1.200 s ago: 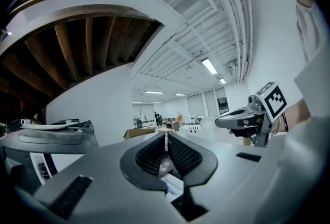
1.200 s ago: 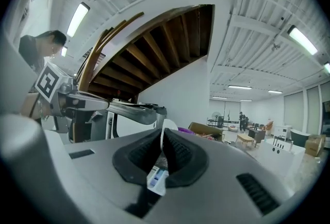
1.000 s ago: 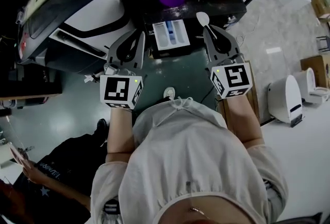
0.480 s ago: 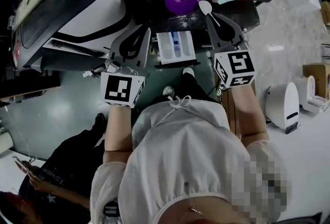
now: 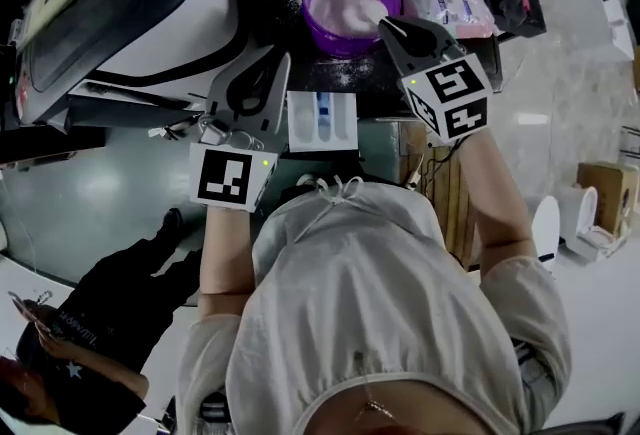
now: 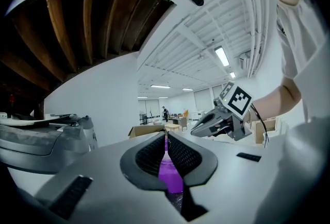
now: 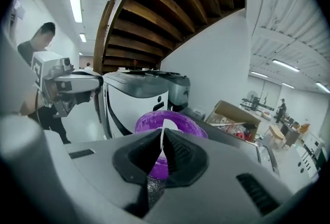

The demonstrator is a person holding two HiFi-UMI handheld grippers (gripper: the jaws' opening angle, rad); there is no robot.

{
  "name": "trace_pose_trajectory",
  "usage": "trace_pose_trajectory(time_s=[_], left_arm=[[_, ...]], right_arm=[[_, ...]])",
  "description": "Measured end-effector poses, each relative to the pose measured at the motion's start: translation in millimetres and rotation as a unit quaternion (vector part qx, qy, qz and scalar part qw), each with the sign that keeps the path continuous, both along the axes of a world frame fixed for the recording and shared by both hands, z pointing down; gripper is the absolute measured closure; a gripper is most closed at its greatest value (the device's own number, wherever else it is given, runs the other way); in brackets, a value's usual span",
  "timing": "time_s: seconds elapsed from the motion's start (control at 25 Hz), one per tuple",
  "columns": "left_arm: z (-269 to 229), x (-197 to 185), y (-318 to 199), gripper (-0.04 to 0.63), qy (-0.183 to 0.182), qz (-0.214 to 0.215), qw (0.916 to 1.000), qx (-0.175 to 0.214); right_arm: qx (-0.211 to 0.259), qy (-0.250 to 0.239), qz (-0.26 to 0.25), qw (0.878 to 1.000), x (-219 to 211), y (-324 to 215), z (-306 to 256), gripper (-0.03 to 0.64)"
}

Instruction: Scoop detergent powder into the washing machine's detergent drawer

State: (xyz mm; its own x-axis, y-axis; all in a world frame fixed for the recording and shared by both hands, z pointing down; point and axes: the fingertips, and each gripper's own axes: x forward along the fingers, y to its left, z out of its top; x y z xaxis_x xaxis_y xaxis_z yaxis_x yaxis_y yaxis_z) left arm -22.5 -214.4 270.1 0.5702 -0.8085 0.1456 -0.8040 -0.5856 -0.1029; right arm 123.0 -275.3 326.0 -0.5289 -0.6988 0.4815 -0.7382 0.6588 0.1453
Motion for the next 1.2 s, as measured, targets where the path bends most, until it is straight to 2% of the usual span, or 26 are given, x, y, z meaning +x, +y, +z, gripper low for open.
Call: trace_pose_trajectory(time_s=[0.16, 0.28, 0.56, 0.88, 1.0, 1.2], left_arm=[[5.8, 5.8, -16.2, 0.561, -0.009, -0.019, 0.9997, -0.010], [6.9, 7.3, -24.0, 0.561, -0.011, -0.028, 0.9995, -0.012], [9.1, 1.0, -36.4, 0.561, -0.015, -0.054, 0.9983, -0.014], [8.6, -1.1, -35.8, 0.561, -0.020, -0.066, 0.9976, -0.007], [11.6, -2.2, -33.0, 0.561, -0.018, -0.068, 0.9975, -0.009], [16.6, -4.3, -27.7, 0.561, -0.013, -0.068, 0.9975, -0.014]], right_arm=[[-0.058, 0.026, -0.042, 0.997, 1.9, -33.6, 12.6, 0.606], [-0.102, 0.054, -0.074, 0.991, -3.1, -51.8, 22.1, 0.606], [-0.184, 0.150, -0.147, 0.960, -20.1, -65.7, 46.5, 0.606], [-0.206, 0.237, -0.187, 0.931, -29.5, -65.6, 61.0, 0.606], [-0.220, 0.246, -0.198, 0.923, -32.0, -61.9, 63.8, 0.606], [-0.262, 0.229, -0.202, 0.916, -38.0, -53.3, 69.5, 0.606]])
